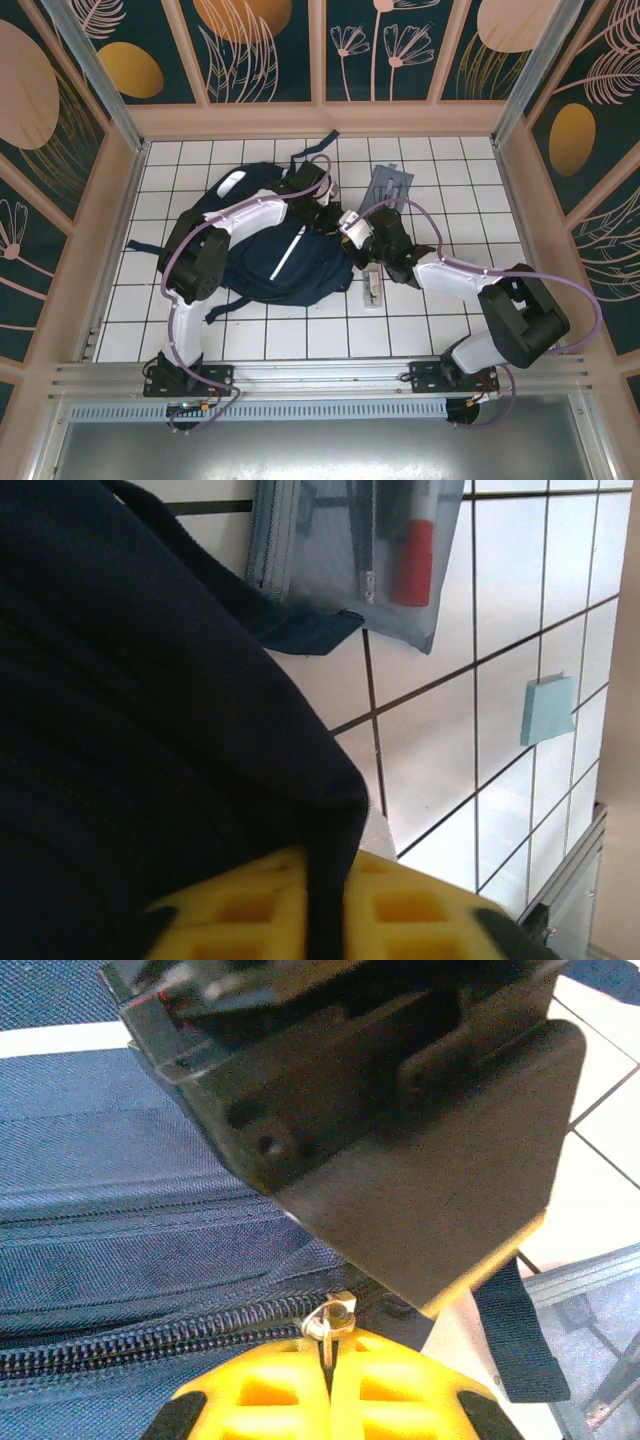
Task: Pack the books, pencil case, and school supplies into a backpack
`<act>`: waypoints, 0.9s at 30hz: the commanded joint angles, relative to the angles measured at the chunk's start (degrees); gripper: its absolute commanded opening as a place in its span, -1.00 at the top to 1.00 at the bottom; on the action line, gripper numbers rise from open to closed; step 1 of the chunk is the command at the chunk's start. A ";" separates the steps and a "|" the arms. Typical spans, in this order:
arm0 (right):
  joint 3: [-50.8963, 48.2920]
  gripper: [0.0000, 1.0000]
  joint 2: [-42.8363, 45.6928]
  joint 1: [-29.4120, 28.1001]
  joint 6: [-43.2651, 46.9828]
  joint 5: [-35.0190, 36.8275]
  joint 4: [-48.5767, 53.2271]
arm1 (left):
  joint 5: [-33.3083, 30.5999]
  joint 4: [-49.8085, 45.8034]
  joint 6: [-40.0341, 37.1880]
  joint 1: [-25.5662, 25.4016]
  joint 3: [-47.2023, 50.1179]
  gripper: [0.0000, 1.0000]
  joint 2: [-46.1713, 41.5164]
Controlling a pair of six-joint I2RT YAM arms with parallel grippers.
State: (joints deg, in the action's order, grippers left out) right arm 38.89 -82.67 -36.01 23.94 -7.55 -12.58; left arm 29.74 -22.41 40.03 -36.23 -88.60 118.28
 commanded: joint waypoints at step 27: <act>3.46 1.00 3.06 -13.91 -12.50 -2.55 10.02 | -11.93 11.24 10.26 10.34 -29.60 1.00 16.41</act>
State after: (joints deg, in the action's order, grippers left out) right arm 40.53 -79.77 -44.60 14.13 0.51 -4.56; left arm 27.79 -23.40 48.38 -31.57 -112.86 133.58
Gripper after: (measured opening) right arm 0.054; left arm 0.058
